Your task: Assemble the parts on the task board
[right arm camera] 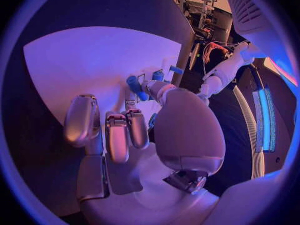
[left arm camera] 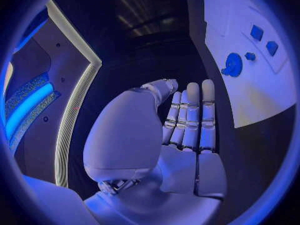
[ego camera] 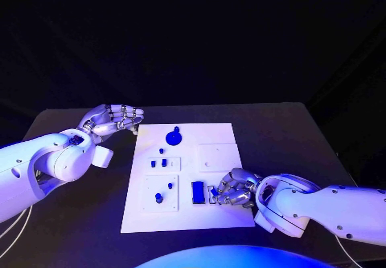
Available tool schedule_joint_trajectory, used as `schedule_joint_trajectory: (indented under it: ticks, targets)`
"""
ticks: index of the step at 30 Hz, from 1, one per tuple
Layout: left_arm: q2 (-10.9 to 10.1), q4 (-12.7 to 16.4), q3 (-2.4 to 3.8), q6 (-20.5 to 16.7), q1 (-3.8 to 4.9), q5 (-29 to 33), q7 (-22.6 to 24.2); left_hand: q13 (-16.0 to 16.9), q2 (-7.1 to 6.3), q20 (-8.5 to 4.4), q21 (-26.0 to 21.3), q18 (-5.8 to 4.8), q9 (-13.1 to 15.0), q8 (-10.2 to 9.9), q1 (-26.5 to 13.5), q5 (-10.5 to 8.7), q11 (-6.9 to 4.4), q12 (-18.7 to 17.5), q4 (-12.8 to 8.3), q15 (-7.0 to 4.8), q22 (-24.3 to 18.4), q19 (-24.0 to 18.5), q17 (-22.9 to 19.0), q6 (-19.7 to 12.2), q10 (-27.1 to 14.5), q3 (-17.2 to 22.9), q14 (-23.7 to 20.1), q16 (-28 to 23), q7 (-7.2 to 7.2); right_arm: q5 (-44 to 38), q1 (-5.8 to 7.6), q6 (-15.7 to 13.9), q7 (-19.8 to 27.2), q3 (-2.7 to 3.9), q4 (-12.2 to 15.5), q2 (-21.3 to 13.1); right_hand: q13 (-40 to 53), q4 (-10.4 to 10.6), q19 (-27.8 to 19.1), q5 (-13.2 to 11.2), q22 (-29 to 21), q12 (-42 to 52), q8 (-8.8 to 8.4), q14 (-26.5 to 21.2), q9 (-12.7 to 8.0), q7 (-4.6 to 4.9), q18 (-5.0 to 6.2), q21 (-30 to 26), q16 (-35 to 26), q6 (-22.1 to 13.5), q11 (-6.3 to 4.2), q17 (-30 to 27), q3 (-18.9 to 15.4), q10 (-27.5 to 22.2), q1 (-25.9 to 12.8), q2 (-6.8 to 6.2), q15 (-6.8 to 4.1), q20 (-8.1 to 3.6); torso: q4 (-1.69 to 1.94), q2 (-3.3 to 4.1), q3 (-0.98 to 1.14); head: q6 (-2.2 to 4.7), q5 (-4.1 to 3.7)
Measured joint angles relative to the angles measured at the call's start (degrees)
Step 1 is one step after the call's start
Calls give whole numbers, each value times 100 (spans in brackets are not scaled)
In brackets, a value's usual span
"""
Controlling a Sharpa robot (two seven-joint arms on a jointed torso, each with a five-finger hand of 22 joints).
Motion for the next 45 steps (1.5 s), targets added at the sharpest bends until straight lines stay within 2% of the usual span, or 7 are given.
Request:
schedule_joint_trajectory:
  ticks: [6,14,19,32,36,38,45]
  targets:
    - [-2,10,0,5,0,1,-7,-5,0,0,0,0,-6,0,0,0,0,0,0,0,0,0,0,-20,0,0,0,0,-20,-16,7,-11,-45,7,-57,62,0,-59,0,-260,0,0,1,0,-22,-36,0,0,0,37,1,0,-67,1,-91,-30,0,0,3,1,-1,6,15]
    - [-8,21,0,11,0,3,-19,-5,0,0,0,0,-13,0,0,0,0,0,0,0,0,0,-5,-20,1,0,0,0,-20,-42,12,-38,-81,10,-91,118,-1,131,0,-638,-1,0,-17,0,-51,-74,0,0,0,120,1,0,-288,1,-274,-30,0,0,4,-1,-3,12,26]
    - [-13,26,0,14,0,4,-26,-10,0,0,0,0,-13,0,0,0,0,0,0,0,0,0,-5,-20,1,0,0,0,-20,-55,9,-54,-102,6,-103,131,-1,248,0,-469,-1,25,-17,0,-68,-70,0,0,0,156,0,0,-437,1,-362,-29,0,0,4,-4,-5,13,41]
    - [-20,30,0,22,0,6,-39,-10,0,0,0,0,-13,0,0,0,-1,0,0,0,0,0,-4,-20,1,0,0,0,-20,-80,8,-65,-142,4,-120,165,-1,392,0,-470,-1,25,-13,0,-68,-72,0,0,0,159,1,0,-613,1,-432,-38,0,0,-5,-3,0,12,54]
    - [-21,30,0,24,0,6,-42,-9,17,0,0,0,-13,0,-17,0,-1,0,0,0,0,0,-4,-20,1,0,0,0,-20,-84,8,-65,-147,4,-122,169,-2,479,0,-628,-1,25,-13,0,-88,-53,0,-27,0,179,0,2,-813,1,-592,-65,0,0,-5,-3,1,8,47]
    - [-22,29,0,25,0,6,-44,-9,23,0,0,0,-12,0,-23,0,-1,0,0,0,0,0,-4,-19,1,0,0,0,-20,-86,7,-65,-148,3,-122,170,-2,490,0,-537,-1,25,-13,0,-92,-53,0,-27,0,179,0,4,-920,1,-650,-61,0,0,-5,-3,1,8,47]
    - [-26,25,0,26,0,6,-51,-16,25,0,0,0,-19,0,-25,0,-1,-3,0,0,1,0,-4,-19,1,0,0,0,-20,-92,6,-63,-143,1,-107,172,-2,476,0,-535,4,25,-46,0,-103,-53,0,-55,0,179,1,4,-1013,1,-694,-104,0,0,-8,-3,2,3,52]
